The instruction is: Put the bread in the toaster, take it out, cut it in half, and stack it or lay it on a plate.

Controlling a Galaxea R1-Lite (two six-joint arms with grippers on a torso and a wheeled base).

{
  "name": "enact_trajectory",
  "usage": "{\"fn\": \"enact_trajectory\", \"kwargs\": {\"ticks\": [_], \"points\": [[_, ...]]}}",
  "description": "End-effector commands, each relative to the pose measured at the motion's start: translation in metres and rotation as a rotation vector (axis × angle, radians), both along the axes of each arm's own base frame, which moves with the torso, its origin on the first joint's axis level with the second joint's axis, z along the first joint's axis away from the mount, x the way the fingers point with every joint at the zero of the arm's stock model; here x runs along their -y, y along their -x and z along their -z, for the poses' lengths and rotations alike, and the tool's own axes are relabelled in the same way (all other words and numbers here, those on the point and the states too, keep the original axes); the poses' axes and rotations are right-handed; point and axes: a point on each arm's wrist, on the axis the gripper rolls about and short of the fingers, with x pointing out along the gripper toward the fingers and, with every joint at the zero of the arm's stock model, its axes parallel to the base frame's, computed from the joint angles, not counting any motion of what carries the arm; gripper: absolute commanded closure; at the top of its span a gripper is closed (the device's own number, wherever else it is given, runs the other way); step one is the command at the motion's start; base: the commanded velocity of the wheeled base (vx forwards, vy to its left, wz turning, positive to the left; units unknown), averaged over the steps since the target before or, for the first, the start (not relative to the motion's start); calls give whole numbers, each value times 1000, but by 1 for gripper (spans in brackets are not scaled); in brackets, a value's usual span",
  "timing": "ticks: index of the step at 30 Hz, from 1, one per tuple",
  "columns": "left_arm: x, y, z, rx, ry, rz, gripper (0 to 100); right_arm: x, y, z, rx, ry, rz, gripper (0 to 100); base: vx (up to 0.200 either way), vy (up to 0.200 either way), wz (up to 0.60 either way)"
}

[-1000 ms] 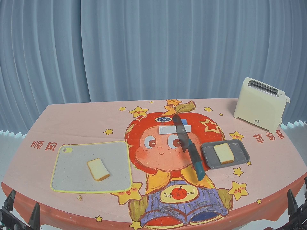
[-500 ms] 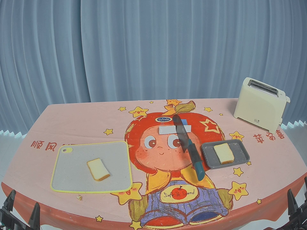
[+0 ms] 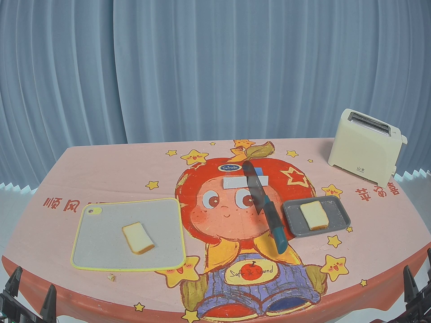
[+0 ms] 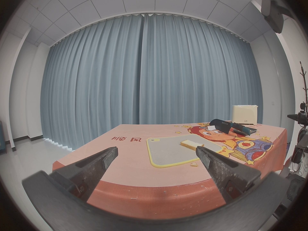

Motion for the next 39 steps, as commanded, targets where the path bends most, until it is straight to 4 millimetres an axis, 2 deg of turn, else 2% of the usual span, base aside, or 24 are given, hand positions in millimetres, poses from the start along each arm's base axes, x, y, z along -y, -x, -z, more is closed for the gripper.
{"fn": "enact_trajectory", "kwargs": {"ticks": [1,11,18,39], "points": [[0,-1,5,-7,1,0,0,0,0,5,0,0,-1,0,0,0,0],[0,-1,4,-1,3,1,0,0,0,5,0,0,-1,0,0,0,0],[0,1,-16,201,0,-1,0,0,0,5,0,0,-1,0,0,0,0],[1,-1,-15,162,-32,46,0,0,0,5,0,0,-1,0,0,0,0]]}}
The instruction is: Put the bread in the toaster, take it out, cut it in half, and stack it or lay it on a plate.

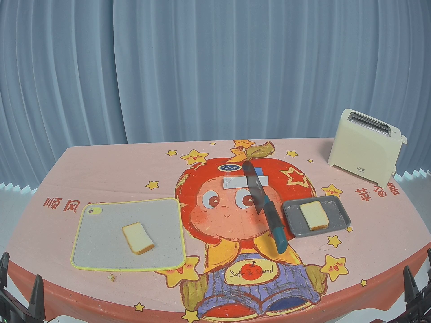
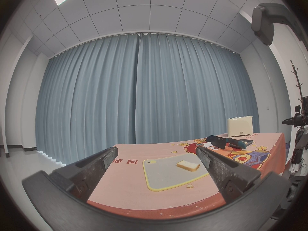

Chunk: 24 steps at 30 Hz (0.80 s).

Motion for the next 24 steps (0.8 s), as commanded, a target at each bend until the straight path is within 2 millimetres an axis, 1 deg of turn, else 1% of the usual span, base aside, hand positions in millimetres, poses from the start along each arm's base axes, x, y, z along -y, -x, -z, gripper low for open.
{"fn": "enact_trajectory", "kwargs": {"ticks": [1,6,13,14,15,20,24], "points": [[0,-5,3,-43,-2,3,0,0,0,5,0,0,-1,0,0,0,0],[1,-6,1,-42,-5,28,0,0,0,5,0,0,-1,0,0,0,0],[3,-5,-17,-81,-36,115,0,0,0,5,0,0,-1,0,0,0,0],[3,-5,-24,-116,-44,137,0,0,0,5,0,0,-1,0,0,0,0],[3,-3,-26,-127,-48,148,0,0,0,5,0,0,-1,0,0,0,0],[4,1,-29,-156,-54,163,0,0,0,5,0,0,-1,0,0,0,0],[3,1,-39,-159,-62,162,0,0,0,5,0,0,-1,0,0,0,0]]}}
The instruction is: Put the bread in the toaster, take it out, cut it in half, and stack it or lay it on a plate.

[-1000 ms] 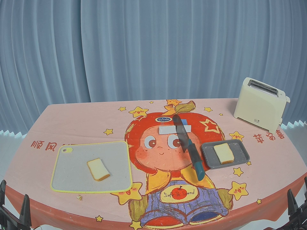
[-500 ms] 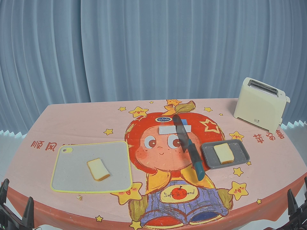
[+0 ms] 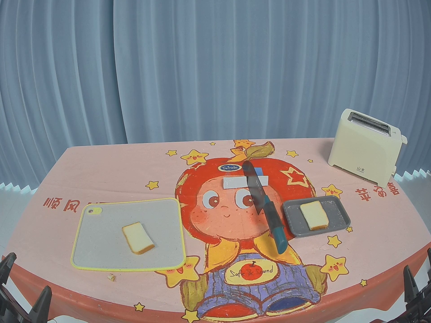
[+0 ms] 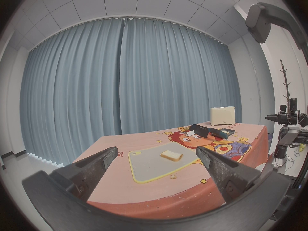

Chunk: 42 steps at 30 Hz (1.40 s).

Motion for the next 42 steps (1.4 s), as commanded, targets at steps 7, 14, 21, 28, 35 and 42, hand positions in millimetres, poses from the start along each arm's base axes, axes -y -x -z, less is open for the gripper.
{"fn": "enact_trajectory", "kwargs": {"ticks": [7,14,21,28,35,42], "points": [[0,-9,-25,-23,-52,1,0,0,0,5,-1,0,-1,0,0,0,0],[0,-16,-36,-41,-54,10,0,0,0,5,-1,0,-1,0,0,0,0],[2,-20,-40,-64,-57,75,0,0,0,5,1,0,-1,0,0,0,0],[2,-26,-41,-112,-56,98,0,0,0,5,1,2,-1,0,0,0,0],[3,-40,-44,-183,-54,103,0,0,0,5,1,6,-1,0,0,0,0],[3,-55,-58,-221,-53,104,0,0,0,5,1,5,1,0,0,0,0]]}}
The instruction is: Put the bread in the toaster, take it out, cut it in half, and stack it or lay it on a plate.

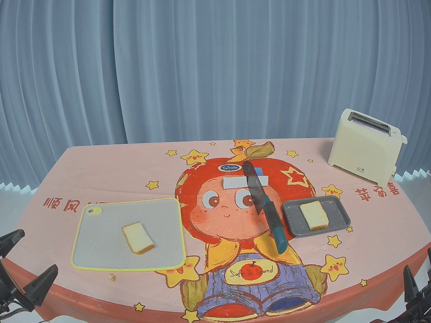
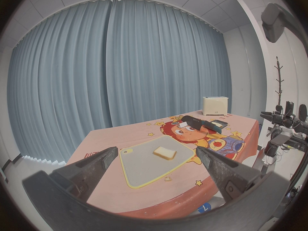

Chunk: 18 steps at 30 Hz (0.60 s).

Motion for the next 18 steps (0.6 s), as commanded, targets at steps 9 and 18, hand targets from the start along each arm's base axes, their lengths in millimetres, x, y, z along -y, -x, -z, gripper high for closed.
{"fn": "enact_trajectory", "kwargs": {"ticks": [9,18], "points": [[1,-38,-20,-100,-64,21,0,0,0,5,-1,-1,0,0,0,0,0],[1,-50,-28,-112,-77,23,0,0,0,5,-1,-1,0,0,0,0,0]]}}
